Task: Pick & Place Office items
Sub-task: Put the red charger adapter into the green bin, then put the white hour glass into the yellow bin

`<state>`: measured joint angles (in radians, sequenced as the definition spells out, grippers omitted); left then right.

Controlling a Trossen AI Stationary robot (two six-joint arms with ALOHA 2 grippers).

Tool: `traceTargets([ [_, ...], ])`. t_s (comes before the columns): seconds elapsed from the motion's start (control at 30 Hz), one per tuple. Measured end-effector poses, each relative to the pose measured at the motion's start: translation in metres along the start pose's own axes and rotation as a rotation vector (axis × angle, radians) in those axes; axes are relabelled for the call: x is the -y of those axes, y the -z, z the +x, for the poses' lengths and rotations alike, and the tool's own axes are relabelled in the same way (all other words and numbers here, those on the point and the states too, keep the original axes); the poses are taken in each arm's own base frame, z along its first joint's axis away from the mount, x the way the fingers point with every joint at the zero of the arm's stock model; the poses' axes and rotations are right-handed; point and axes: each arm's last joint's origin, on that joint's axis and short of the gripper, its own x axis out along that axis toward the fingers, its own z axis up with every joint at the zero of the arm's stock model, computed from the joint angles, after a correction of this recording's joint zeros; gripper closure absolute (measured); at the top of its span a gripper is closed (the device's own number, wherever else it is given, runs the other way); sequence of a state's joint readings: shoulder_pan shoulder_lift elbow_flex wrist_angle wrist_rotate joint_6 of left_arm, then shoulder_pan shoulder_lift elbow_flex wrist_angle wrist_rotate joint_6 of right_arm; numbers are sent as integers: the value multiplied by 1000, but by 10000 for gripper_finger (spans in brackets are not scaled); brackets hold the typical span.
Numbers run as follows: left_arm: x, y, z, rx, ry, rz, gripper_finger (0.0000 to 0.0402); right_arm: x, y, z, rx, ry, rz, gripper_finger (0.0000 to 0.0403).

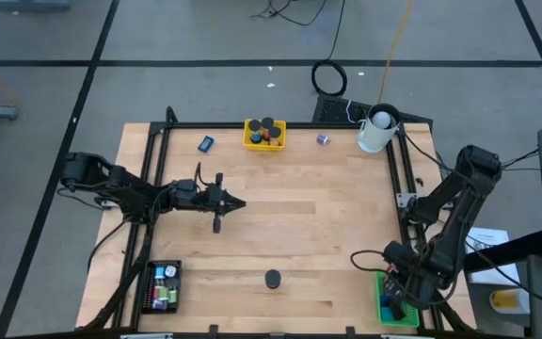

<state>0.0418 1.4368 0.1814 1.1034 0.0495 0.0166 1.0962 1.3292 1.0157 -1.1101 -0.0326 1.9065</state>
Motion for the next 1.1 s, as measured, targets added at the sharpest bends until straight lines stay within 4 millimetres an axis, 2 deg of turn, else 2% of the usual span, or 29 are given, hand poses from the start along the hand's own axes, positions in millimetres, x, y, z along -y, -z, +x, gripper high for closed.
traceTargets([
  [0.2,0,0,0,-3,0,0,364,-9,4,7,-27,-42,-14,240],
  [0.57,0,1,0,-8,1,0,364,-6,9,27,-85,-72,1,238],
  [1.1,0,1,0,-8,1,1,364,-4,8,27,-95,-68,-13,194],
])
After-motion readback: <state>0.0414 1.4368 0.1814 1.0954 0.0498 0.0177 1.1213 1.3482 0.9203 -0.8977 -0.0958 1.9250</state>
